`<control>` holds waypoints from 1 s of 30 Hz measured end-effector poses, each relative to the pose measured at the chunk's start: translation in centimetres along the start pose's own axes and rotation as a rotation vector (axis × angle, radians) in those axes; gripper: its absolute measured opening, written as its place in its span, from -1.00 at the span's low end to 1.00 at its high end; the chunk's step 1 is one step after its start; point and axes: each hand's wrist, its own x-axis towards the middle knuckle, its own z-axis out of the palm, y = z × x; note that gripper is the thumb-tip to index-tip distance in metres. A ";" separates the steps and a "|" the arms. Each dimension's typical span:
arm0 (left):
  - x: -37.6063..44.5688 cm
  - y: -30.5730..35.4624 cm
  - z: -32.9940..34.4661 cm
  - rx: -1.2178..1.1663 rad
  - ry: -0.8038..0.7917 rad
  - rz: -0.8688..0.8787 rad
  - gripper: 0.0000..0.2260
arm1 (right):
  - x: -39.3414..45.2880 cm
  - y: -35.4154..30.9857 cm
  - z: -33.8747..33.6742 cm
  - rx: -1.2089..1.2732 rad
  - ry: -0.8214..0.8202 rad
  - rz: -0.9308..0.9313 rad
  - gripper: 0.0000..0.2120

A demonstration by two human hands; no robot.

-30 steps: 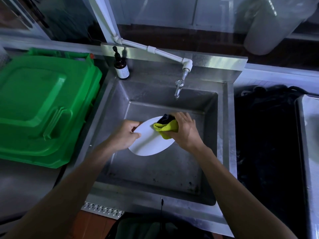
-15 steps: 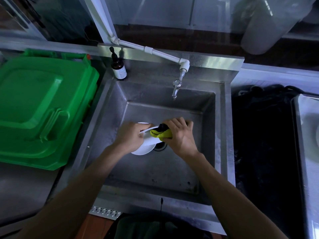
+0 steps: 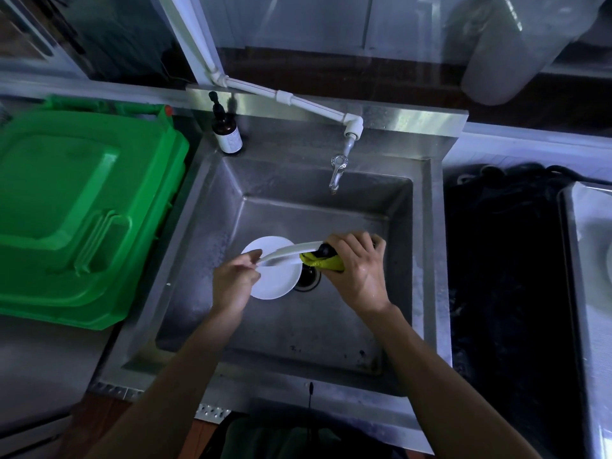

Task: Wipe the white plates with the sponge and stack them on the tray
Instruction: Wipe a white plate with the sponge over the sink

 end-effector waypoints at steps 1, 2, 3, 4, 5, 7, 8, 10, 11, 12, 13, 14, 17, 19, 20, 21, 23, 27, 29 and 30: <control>0.2 -0.2 -0.2 -0.193 0.000 -0.173 -0.80 | -0.1 0.1 0.0 -0.005 0.009 0.006 -0.70; 0.1 -0.2 -0.3 -0.365 -0.032 -0.330 -0.88 | -0.2 0.1 -0.1 -0.012 0.015 0.007 -0.69; -0.1 -0.1 -0.3 -0.467 -0.079 -0.448 -0.81 | -0.2 0.1 -0.2 -0.017 0.021 0.004 -0.69; -0.3 0.0 -0.2 -0.506 -0.146 -0.523 -0.68 | -0.2 0.0 -0.3 -0.020 0.029 -0.003 -0.69; -0.5 0.2 0.1 -0.525 -0.207 -0.561 -0.57 | -0.1 -0.1 -0.4 -0.020 0.034 -0.010 -0.70; -0.9 1.1 0.9 -0.556 -0.271 -0.583 -0.50 | 0.0 -0.5 -0.7 -0.015 0.033 -0.018 -0.73; -1.0 1.7 1.4 -0.579 -0.271 -0.579 -0.54 | 0.0 -0.7 -0.8 -0.012 0.031 -0.021 -0.76; -1.2 2.8 2.2 -0.632 -0.236 -0.563 -0.68 | -0.1 -1.1 -1.1 -0.006 0.023 -0.025 -0.79; -1.2 3.2 2.5 -0.668 -0.204 -0.559 -0.75 | -0.2 -1.2 -1.2 -0.001 0.018 -0.026 -0.79; -1.2 3.4 2.8 -0.702 -0.174 -0.558 -0.80 | -0.4 -1.2 -1.3 0.003 0.013 -0.025 -0.79; -1.3 3.6 2.9 -0.732 -0.146 -0.558 -0.82 | -0.7 -1.1 -1.4 0.006 0.005 -0.024 -0.77; -1.3 3.6 3.1 -0.749 -0.123 -0.557 -0.82 | -1.0 -1.0 -1.4 0.010 -0.008 -0.021 -0.74; -1.3 3.8 3.4 -0.749 -0.102 -0.540 -0.80 | -2.0 -0.5 -1.2 0.036 -0.058 -0.015 -0.63; -1.2 3.9 3.4 -0.720 -0.105 -0.527 -0.81 | -2.7 0.0 -1.0 0.047 -0.089 -0.015 -0.56; -1.1 3.9 3.4 -0.708 -0.103 -0.516 -0.82 | -3.0 0.2 -0.8 0.053 -0.111 -0.015 -0.53; -1.0 4.0 3.4 -0.701 -0.100 -0.501 -0.84 | -3.3 0.4 -0.8 0.061 -0.137 -0.014 -0.51; -0.7 4.0 3.4 -0.693 -0.079 -0.471 -0.85 | -3.8 0.6 -0.7 0.086 -0.190 -0.013 -0.50; -0.3 3.7 3.3 -0.644 0.018 -0.398 -0.69 | -4.1 0.4 -1.1 0.133 -0.245 -0.004 -0.53; -0.2 3.3 3.0 -0.602 0.055 -0.355 -0.66 | -3.5 -0.2 -1.5 0.170 -0.248 0.043 -0.52; -0.1 3.1 2.9 -0.575 0.068 -0.340 -0.66 | -3.0 -0.5 -1.7 0.191 -0.250 0.072 -0.52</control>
